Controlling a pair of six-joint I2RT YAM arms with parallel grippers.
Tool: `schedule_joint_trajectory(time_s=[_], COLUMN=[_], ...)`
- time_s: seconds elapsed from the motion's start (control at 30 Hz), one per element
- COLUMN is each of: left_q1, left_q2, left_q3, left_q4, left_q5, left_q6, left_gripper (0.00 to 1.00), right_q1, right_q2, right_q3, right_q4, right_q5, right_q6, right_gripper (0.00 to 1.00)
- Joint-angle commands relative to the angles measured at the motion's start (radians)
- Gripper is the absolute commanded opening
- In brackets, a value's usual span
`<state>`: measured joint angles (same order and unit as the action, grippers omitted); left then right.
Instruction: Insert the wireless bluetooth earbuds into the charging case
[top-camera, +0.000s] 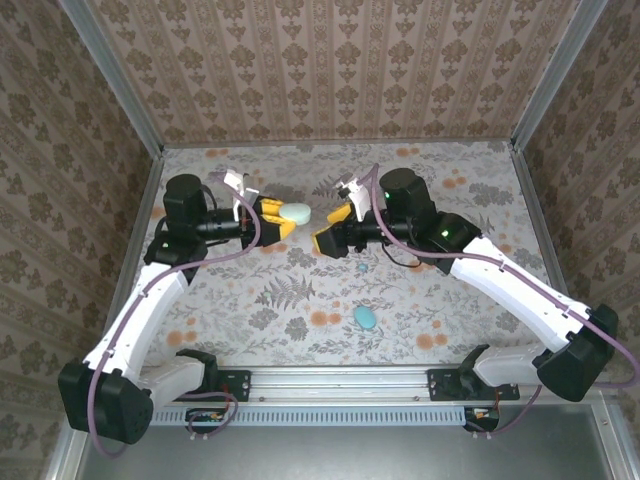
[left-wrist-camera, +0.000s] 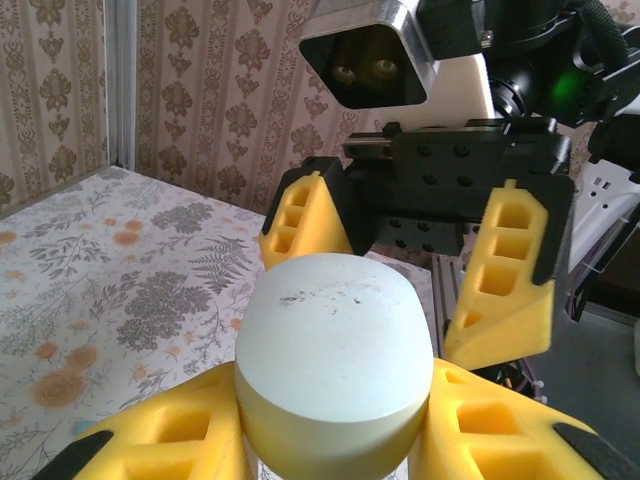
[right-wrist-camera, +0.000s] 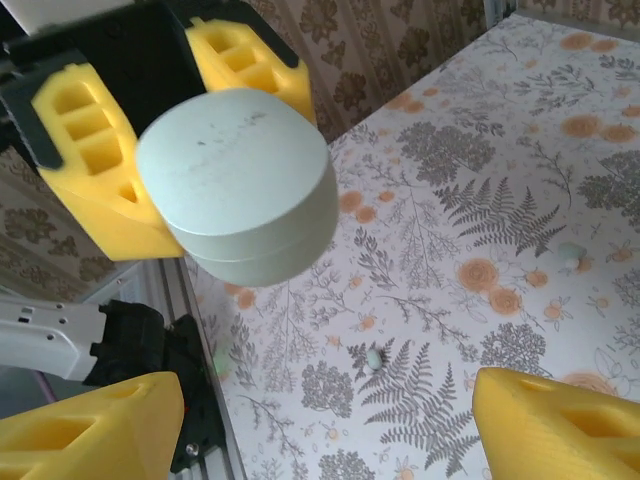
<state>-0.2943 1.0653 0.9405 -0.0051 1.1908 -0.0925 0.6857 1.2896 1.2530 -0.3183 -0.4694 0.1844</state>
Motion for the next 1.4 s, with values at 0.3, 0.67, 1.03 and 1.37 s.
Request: schedule_joint_trajectory(time_s=[0.3,0.67,1.03,1.37], left_q1=[-0.014,-0.04,-0.054,-0.059], left_q2=[-0.023,-0.007,-0.008,-0.01], left_q3=[0.021,0.028,0.027,0.017], left_q4=[-0.035,-0.036,-0.05,-0.054], left_q5=[0.037,0.038,0.042,0.04], left_q6=[0.026,0.03,0.047,0.053], left_gripper=[0.21,0.21,0.2,0.2], right_q1=[0.006,0.006,-0.045,-0.077], right_q2=[0.023,0.087,0.134,0.141], right_q3=[0.072,0.132,0.171,0.166], right_q4=[0.057,0.019,-0.023,0.008], right_q5=[-0.014,0.019,0.058,0.058], right_q6=[0.012,0.027,0.105,0.184], right_gripper=[0.77,0.73,0.71,0.7])
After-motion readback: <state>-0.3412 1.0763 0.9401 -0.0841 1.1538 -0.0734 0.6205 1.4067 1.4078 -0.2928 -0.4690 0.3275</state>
